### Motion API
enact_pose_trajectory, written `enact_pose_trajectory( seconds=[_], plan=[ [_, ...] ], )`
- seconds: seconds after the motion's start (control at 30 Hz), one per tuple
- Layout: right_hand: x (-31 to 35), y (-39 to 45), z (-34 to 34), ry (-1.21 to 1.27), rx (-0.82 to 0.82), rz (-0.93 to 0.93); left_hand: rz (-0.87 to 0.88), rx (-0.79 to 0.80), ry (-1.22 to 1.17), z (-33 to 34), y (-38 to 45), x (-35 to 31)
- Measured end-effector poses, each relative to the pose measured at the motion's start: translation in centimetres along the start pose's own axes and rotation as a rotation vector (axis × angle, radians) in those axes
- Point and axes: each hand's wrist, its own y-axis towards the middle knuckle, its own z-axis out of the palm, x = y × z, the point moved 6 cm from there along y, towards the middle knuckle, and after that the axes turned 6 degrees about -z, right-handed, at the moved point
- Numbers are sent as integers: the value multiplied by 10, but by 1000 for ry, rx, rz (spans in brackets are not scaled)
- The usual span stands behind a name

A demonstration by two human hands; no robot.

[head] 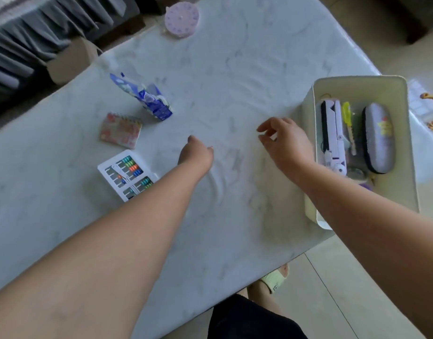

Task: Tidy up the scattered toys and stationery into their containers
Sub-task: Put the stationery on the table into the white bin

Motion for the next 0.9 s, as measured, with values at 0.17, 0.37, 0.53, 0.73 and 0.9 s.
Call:
enact_pose_trajectory(
  seconds=[0.17, 0.37, 0.53, 0.73, 0.9],
  plan=[
    [57, 28, 55, 16, 165, -40, -166, -64, -205, -48, 40, 40],
    [126, 75, 113, 56, 262, -112, -166, -259, -218, -120, 96, 58],
    [172, 107, 145, 65, 309, -167, -28, -221, -273, -154, 124, 43],
    [187, 128, 158, 178, 215, -45, 141, -208, -291, -147, 131, 23],
    [154, 123, 133, 362, 141, 79, 196, -278, -415, -132, 116, 21]
  ],
)
